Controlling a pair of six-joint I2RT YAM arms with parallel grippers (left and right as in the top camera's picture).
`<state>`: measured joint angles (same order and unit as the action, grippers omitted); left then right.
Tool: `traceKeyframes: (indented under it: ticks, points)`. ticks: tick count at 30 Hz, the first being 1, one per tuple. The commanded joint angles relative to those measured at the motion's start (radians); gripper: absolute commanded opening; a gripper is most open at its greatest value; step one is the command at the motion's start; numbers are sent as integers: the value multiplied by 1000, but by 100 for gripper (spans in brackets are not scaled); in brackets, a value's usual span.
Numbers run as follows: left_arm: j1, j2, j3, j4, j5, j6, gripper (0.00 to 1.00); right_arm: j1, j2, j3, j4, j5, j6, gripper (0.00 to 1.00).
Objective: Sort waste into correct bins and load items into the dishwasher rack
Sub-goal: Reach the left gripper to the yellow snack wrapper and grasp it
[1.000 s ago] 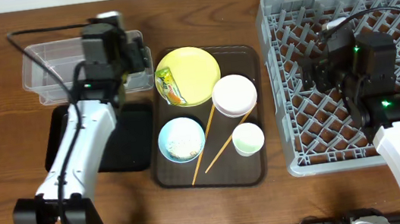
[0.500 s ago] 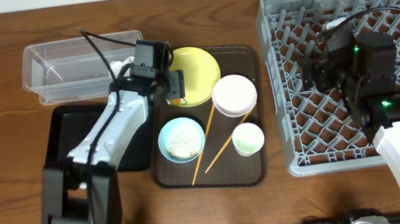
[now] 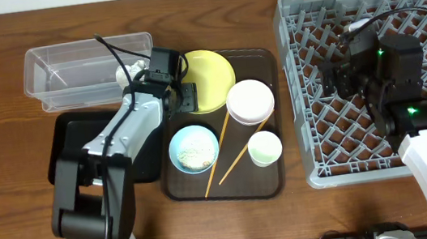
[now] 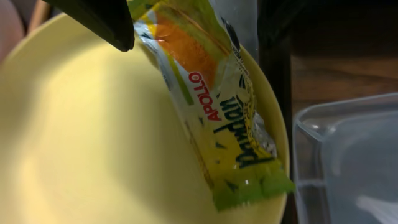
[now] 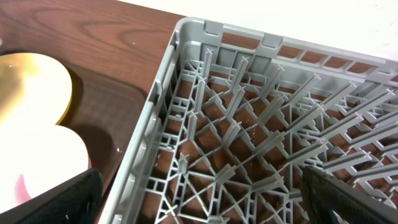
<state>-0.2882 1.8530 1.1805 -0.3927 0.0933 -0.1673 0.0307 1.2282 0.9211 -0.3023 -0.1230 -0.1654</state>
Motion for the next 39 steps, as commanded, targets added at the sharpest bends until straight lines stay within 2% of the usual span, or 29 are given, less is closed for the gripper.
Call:
traceKeyframes:
  ticks: [1,7,18,39]
  points:
    - [0,31,5,3,-19,-14,66,-5,-5,21,-1,-1,14,99]
    - [0,32,5,39,-19,-14,59,-5,-5,21,-1,-1,14,99]
    - [0,32,5,41,-19,-14,36,-5,-5,21,-2,-1,14,99]
    - [0,77,2,79,-19,-14,37,-5,-5,21,-2,-1,14,99]
